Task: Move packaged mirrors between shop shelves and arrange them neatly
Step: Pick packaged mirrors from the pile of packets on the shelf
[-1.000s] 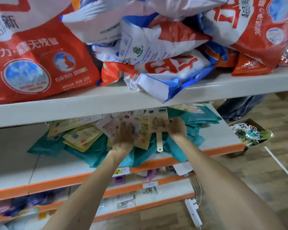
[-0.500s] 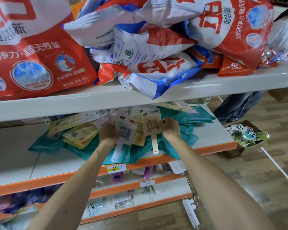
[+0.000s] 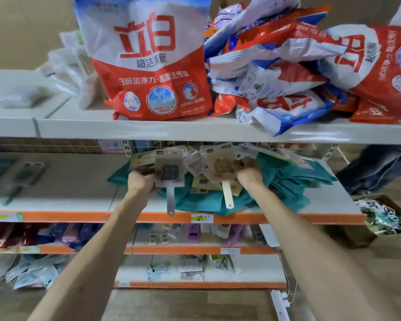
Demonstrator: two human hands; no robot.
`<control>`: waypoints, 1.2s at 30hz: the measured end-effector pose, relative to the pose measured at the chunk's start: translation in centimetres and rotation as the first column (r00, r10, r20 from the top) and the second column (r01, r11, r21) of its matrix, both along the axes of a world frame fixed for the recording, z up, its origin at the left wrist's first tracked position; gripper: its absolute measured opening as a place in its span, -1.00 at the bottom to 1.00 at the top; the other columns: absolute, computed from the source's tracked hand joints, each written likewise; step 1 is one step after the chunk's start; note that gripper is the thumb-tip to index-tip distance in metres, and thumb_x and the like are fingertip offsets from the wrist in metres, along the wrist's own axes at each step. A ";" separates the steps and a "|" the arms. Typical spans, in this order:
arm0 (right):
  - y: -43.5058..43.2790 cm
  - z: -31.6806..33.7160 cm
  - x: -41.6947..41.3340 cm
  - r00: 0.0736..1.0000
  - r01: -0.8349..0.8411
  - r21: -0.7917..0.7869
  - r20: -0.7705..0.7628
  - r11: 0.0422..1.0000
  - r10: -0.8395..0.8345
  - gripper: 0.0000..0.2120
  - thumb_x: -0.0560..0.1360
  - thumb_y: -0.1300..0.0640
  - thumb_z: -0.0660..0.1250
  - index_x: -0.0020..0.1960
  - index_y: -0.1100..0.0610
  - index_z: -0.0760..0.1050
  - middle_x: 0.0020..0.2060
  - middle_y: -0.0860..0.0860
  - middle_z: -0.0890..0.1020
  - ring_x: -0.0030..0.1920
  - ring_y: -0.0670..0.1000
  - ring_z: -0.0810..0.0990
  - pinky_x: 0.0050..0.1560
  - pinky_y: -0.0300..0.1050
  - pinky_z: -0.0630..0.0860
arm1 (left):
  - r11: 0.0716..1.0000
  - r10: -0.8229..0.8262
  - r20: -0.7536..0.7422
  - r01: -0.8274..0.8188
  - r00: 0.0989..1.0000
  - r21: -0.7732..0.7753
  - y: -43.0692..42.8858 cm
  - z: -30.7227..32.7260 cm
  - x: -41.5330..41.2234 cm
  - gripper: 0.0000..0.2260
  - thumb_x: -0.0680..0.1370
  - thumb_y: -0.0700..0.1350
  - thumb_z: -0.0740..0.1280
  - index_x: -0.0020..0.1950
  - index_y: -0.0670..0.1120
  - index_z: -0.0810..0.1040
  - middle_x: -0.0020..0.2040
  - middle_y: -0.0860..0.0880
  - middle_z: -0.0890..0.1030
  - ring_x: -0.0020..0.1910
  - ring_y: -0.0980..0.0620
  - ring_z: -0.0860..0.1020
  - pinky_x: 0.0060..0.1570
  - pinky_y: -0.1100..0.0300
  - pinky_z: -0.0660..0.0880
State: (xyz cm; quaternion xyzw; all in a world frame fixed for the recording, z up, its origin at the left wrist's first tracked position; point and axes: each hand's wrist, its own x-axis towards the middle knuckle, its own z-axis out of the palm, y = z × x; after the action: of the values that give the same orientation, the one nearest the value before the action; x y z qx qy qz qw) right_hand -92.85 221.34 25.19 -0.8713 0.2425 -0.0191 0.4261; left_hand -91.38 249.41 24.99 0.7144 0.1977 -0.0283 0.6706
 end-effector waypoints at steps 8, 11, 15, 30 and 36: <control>14.5 1.4 0.0 0.997 -0.071 -0.024 -0.045 0.997 0.070 -0.79 0.60 0.17 0.17 0.10 0.22 0.54 0.10 0.21 0.61 0.12 0.21 0.58 0.11 0.01 0.51 | 0.993 0.101 0.036 -0.099 0.994 -0.068 15.6 1.5 -4.1 -0.93 0.52 -0.26 0.43 -0.09 -0.26 0.60 -0.26 -0.17 0.59 -0.33 -0.02 0.56 -0.34 0.24 0.60; 23.1 1.6 0.2 0.991 -0.131 0.028 0.036 0.991 0.130 -0.80 0.58 0.17 0.21 0.08 0.26 0.53 0.00 0.16 0.61 0.04 0.18 0.58 -0.01 -0.01 0.48 | 0.980 0.188 -0.002 -0.188 0.982 -0.057 24.5 1.8 -5.6 -0.94 0.51 -0.24 0.44 -0.14 -0.20 0.60 -0.28 -0.15 0.60 -0.37 0.03 0.55 -0.43 0.26 0.56; 36.7 1.7 -0.1 0.965 -0.254 0.063 0.084 0.965 0.249 -0.62 0.60 0.10 0.25 -0.39 0.12 0.39 -0.43 0.03 0.43 -0.34 0.07 0.41 -0.35 -0.08 0.24 | 0.948 0.311 -0.019 -0.312 0.950 -0.069 35.8 1.9 -8.2 -0.93 0.48 -0.22 0.48 -0.15 -0.18 0.61 -0.28 -0.19 0.59 -0.40 -0.05 0.54 -0.28 0.16 0.54; 60.0 -0.4 6.1 0.921 -0.384 0.058 0.095 0.921 0.378 -0.59 0.57 0.15 0.24 -0.44 0.15 0.33 -0.47 0.07 0.37 -0.36 0.09 0.37 -0.34 -0.05 0.23 | 0.889 0.452 -0.010 -0.452 0.892 -0.068 57.3 1.6 -7.1 -0.92 0.52 -0.25 0.42 -0.14 -0.18 0.56 -0.59 0.07 0.53 -0.62 0.21 0.49 -0.53 0.35 0.51; 64.9 -2.2 12.8 0.932 -0.358 0.086 -0.021 0.930 0.361 -0.69 0.63 0.11 0.18 0.19 0.30 0.56 0.11 0.25 0.62 0.13 0.22 0.60 0.10 -0.02 0.49 | 0.912 0.411 -0.040 -0.411 0.911 0.022 62.6 1.0 0.2 -0.90 0.51 -0.23 0.43 -0.17 -0.18 0.55 -0.60 0.09 0.50 -0.58 0.16 0.50 -0.51 0.29 0.48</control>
State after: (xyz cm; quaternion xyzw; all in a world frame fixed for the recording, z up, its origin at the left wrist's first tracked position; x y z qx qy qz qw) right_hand -80.08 286.23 23.02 -0.8833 0.0871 0.0848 0.4528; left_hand -91.18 312.01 25.96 0.6604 0.3581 0.0991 0.6525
